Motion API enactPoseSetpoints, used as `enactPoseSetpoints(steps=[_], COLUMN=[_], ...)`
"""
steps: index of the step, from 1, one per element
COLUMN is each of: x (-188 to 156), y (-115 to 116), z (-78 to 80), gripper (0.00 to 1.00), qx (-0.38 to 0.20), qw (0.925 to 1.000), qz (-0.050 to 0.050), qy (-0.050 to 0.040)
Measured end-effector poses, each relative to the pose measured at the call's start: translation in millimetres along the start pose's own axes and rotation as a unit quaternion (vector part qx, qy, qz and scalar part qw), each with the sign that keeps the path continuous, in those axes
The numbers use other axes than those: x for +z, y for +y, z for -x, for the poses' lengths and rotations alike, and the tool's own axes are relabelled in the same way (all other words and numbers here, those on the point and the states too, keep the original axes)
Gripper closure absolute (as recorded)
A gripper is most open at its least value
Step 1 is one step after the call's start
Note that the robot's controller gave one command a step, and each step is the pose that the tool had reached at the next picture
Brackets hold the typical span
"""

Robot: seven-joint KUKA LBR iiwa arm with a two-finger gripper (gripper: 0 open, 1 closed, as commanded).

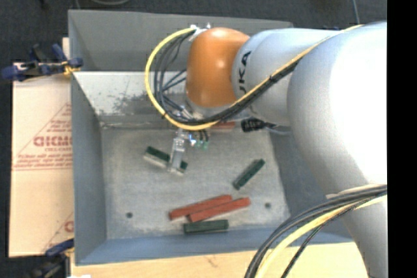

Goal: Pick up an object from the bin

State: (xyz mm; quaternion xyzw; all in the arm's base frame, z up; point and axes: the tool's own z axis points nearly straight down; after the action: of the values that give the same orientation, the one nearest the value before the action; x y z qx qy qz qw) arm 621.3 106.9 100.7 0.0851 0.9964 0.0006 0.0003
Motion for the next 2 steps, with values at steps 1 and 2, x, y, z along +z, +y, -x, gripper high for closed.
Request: enactPoseSetpoints(steps=[1,2], x=[31.6,30.8], y=[-1.9,-2.0], z=[-13.5,-12.4], gripper=[0.0,0.0], qx=[0.027,0.027], qw=[0.9996,0.9996], qz=[0.0,0.0], qy=[0.0007,-0.0005])
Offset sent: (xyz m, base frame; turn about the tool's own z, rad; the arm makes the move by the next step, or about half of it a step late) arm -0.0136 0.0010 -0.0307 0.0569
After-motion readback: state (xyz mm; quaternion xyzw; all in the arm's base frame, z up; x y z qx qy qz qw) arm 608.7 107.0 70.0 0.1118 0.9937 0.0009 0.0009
